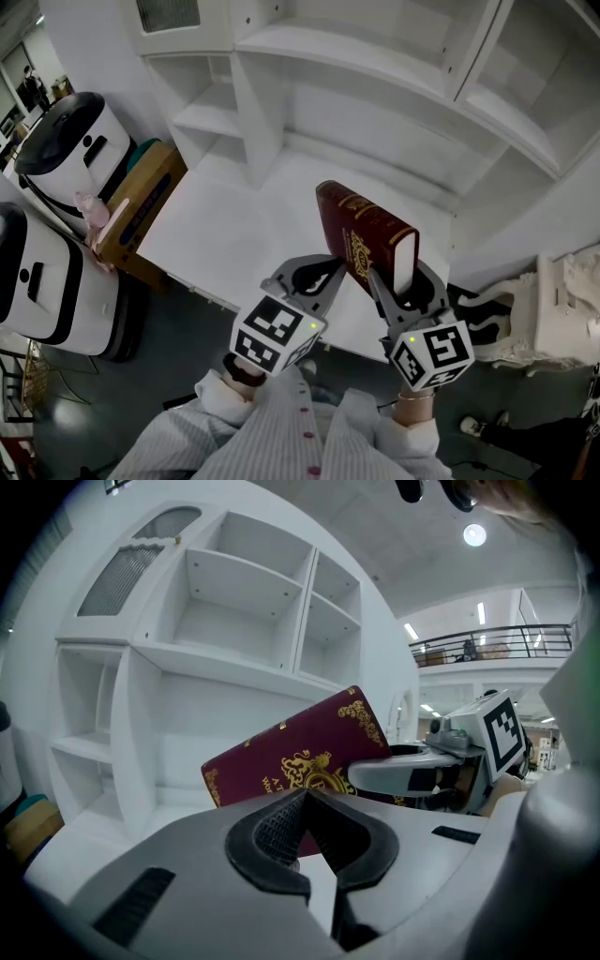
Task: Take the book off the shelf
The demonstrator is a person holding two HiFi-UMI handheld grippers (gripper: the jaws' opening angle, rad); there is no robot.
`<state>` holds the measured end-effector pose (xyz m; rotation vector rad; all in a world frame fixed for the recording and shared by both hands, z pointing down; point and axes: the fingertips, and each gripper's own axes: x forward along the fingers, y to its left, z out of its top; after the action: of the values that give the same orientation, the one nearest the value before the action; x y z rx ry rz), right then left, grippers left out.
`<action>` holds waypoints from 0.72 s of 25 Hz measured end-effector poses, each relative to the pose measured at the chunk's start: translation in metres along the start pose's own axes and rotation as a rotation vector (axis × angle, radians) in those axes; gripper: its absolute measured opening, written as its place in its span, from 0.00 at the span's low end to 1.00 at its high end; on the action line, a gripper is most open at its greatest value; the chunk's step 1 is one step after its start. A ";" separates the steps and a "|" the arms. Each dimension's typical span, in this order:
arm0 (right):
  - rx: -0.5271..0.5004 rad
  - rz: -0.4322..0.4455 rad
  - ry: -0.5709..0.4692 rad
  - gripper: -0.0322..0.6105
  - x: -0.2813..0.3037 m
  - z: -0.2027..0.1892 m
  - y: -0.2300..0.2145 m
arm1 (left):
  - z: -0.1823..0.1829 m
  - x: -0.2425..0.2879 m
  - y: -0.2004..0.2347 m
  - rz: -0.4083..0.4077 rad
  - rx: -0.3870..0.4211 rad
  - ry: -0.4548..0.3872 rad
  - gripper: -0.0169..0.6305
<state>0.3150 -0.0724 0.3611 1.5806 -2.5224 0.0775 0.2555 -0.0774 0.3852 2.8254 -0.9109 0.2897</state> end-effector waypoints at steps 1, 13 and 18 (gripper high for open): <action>0.002 0.000 0.001 0.38 0.000 0.000 0.000 | 0.000 0.000 0.001 0.000 -0.001 0.000 0.04; -0.016 -0.015 0.014 0.38 0.000 -0.002 -0.001 | 0.000 -0.004 0.010 0.010 -0.007 0.001 0.04; -0.023 -0.008 0.019 0.38 0.001 -0.002 0.000 | 0.002 -0.006 0.013 0.014 -0.011 -0.001 0.04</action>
<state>0.3147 -0.0726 0.3628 1.5741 -2.4932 0.0612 0.2435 -0.0849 0.3836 2.8103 -0.9298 0.2848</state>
